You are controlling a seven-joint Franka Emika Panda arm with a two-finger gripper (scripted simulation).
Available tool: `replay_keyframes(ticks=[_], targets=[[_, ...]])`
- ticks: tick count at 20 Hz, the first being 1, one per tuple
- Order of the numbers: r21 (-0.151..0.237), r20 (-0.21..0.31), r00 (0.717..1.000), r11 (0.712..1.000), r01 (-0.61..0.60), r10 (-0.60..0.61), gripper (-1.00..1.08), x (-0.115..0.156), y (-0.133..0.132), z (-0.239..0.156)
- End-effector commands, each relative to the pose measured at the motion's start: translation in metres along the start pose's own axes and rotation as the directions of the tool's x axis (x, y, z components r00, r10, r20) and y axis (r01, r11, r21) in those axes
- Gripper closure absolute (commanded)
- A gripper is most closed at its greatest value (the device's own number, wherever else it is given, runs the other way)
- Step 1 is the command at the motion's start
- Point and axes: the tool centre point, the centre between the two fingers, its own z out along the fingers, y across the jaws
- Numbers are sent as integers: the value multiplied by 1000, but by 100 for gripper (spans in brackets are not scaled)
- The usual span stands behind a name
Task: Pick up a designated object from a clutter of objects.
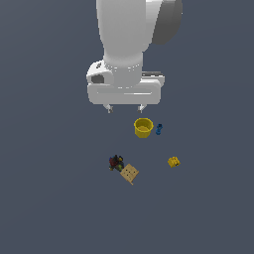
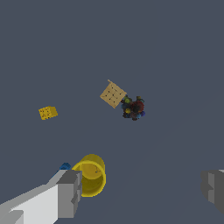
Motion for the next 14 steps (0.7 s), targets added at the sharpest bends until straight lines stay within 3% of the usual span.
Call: replay_keyframes(ticks=[1,14], targets=[[0,0,1000,1000,0,0,-92,0,0,0],[-2,0,998,998,56,-56,-92,3,-6,9]])
